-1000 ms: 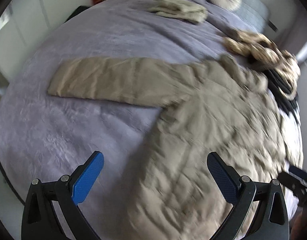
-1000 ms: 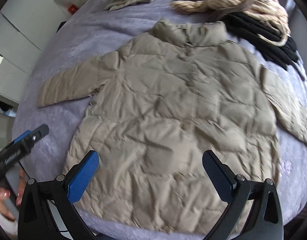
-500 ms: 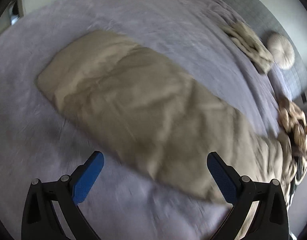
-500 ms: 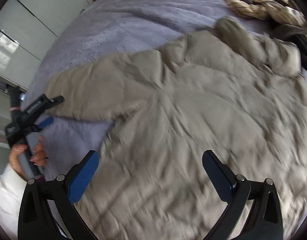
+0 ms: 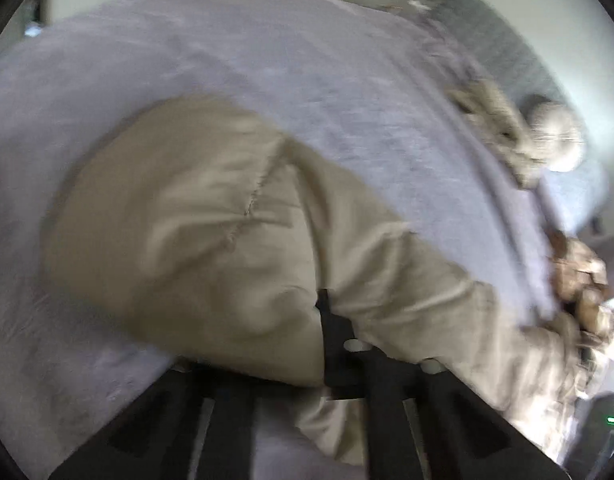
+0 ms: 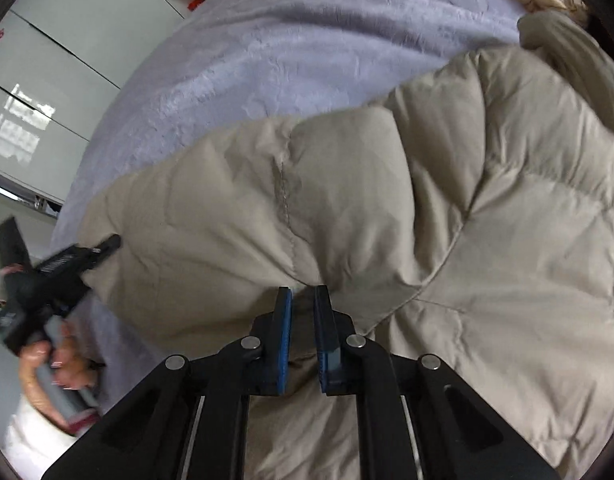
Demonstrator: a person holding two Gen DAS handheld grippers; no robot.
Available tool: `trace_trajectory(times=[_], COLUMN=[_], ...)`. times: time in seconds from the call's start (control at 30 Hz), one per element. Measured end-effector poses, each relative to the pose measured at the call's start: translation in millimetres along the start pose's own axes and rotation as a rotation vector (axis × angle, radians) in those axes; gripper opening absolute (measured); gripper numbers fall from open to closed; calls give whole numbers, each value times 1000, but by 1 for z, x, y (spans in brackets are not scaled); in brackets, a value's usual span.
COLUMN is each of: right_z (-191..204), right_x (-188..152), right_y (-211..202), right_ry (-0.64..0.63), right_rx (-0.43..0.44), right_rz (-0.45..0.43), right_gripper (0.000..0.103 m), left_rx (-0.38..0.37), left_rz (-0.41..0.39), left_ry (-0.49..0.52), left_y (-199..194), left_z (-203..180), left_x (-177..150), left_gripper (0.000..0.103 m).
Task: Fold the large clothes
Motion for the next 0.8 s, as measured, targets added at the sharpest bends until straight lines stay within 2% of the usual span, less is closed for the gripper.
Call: trace_trajectory(times=[0.1,0.23,0.3,0.4,0.47,0.53,0.6,0.7,0.8], right_z=[-4,-7,-9,-14,-21,-36,-63,-109,-161], right_x=[-2,3,3,4,7,8,5,-10,-34], right_y=[12,25,25,13,-7,-37,-73,-112,-143], right_ry=[12,18,27,90,140,166,196,235,301], right_rx=[-25,-20,-1,83,116,105,76,0,-75], right_rz=[17,26,25,26,-14,-79,-142,-188,-201], right_gripper=[12,11,11,10,11,11,11,11,10], left_rx=[-59,-165,-230,-319,-367,-392,-401,-367,-269], left_rz=[-27,-70,-91,-104,-105,-95,-66,-5,40], left_ry=[61,163,221,328,403,493,596,717,875], left_y=[-16,-45,-63,-84,-98,-101,-97,-76,-44], left_z=[-23,-77,-111,-171,-210,-253,-293,-336,-365], left_x=[8,15,11,-3,-25,-48,-84,-141,-203], left_gripper=[6,6,6,6,6,6,6,7,7])
Point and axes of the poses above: each gripper's, at about its wrist camera, not at the fingertips, and y roughly the way its jaws point, z to its left, x to its top, the point moved 9 cm from there along y, roughly the way its jaws point, and after that the axes turned 1 degree about x, right-handed, at the moved point
